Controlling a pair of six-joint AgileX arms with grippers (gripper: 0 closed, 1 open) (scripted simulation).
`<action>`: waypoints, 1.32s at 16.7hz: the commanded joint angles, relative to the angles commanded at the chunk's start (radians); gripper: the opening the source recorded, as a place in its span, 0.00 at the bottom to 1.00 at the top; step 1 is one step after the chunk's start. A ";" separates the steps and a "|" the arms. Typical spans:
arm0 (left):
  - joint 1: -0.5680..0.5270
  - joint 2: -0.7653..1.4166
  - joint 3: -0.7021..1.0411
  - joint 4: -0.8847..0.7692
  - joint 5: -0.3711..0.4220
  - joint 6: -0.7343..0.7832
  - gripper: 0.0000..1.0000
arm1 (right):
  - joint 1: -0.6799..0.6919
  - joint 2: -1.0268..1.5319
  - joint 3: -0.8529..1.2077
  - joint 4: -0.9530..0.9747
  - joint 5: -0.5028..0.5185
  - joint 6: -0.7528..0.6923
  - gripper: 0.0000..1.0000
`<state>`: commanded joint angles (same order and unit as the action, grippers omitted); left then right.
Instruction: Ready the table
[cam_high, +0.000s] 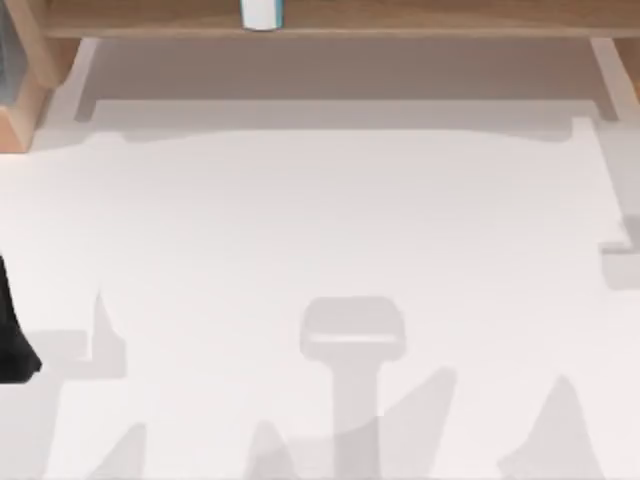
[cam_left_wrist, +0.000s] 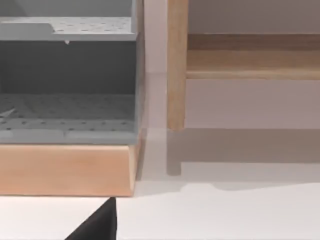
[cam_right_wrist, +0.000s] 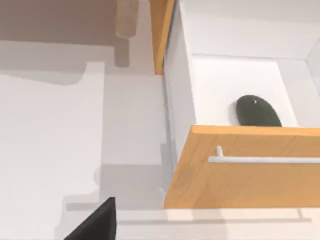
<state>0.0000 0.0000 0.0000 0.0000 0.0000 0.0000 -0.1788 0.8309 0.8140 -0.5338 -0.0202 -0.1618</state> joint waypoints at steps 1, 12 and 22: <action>0.000 0.000 0.000 0.000 0.000 0.000 1.00 | -0.021 0.108 0.104 -0.063 0.000 -0.022 1.00; 0.000 0.000 0.000 0.000 0.000 0.000 1.00 | -0.188 1.298 1.224 -0.651 -0.005 -0.281 1.00; 0.000 0.000 0.000 0.000 0.000 0.000 1.00 | -0.202 1.787 1.689 -0.836 -0.029 -0.391 1.00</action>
<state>0.0000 0.0000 0.0000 0.0000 0.0000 0.0000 -0.3811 2.6177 2.5025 -1.3702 -0.0494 -0.5526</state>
